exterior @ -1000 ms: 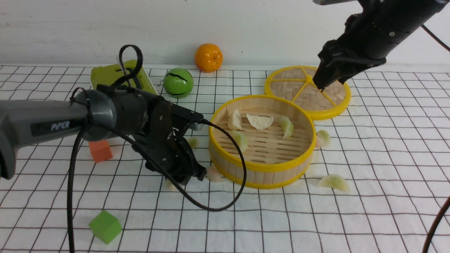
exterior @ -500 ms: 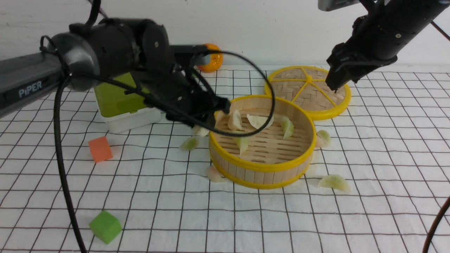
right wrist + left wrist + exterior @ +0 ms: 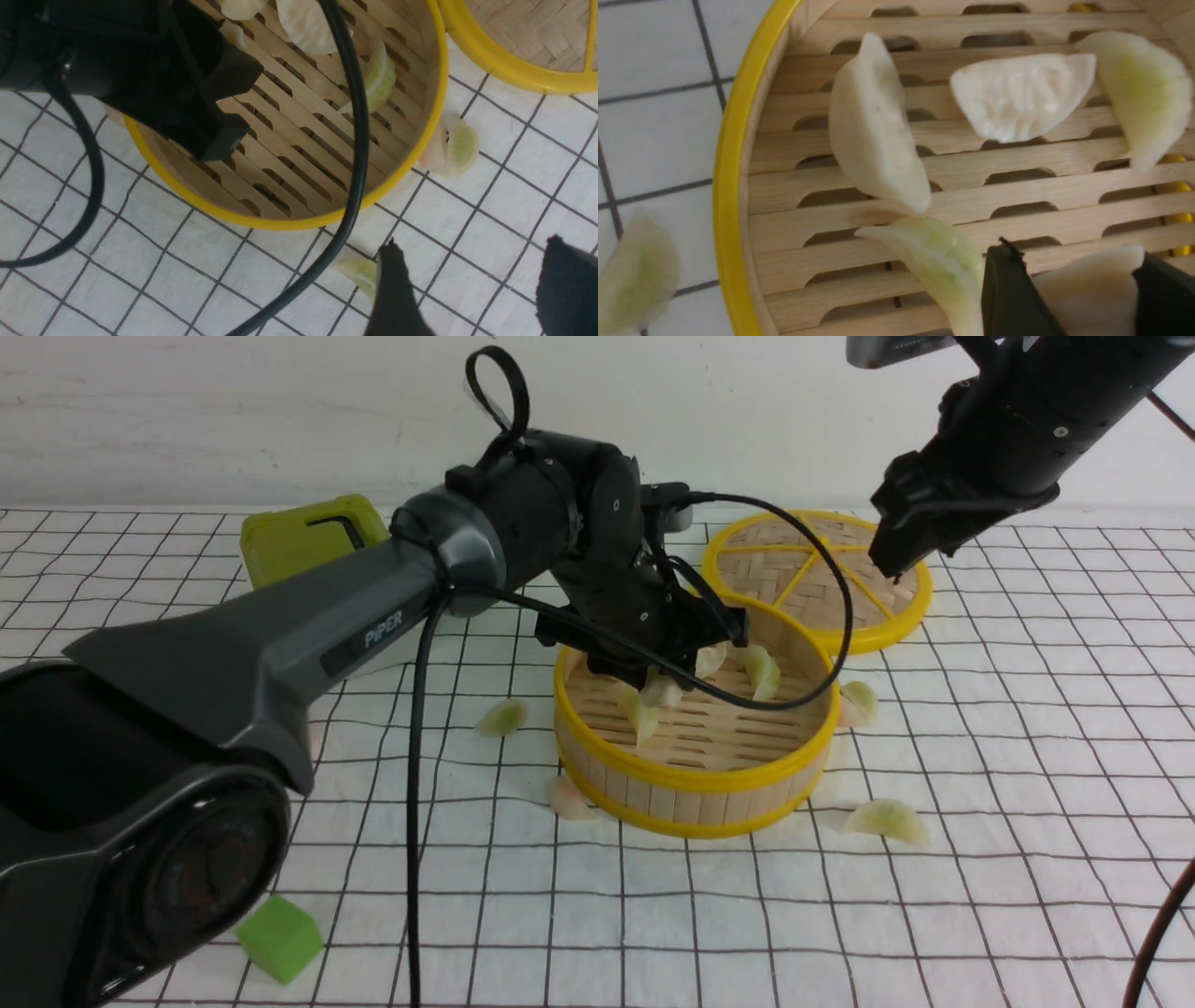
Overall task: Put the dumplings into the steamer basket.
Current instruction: Use the left arm to put the dumpling into the steamer
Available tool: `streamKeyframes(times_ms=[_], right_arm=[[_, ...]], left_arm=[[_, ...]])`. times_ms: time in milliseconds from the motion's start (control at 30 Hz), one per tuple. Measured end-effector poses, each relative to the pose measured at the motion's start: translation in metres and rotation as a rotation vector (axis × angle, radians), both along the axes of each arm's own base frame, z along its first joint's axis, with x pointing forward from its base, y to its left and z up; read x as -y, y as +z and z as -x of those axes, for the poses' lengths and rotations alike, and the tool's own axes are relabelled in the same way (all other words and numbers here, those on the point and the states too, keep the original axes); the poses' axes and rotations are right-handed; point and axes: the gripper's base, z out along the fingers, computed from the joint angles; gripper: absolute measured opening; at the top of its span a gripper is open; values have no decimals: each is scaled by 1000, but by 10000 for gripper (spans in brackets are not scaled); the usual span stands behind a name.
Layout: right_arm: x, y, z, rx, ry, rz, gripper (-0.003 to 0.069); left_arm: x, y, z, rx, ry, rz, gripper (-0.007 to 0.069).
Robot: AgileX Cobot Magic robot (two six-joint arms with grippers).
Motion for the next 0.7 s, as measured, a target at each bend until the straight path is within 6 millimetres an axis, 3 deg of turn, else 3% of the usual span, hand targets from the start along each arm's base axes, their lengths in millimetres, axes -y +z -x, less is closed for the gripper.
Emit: streamKeyframes(times_ms=[333,500,700], right_arm=[[0,0,0,3,10,5,400],[0,0,0,5,16,8,400],[0,0,0,6,19,10,400]], left_arm=[[5,-6,-5,8,26,49,272],[6,-7,-5,7,27,56,326],[6,-7,-6,13,29,60,335]])
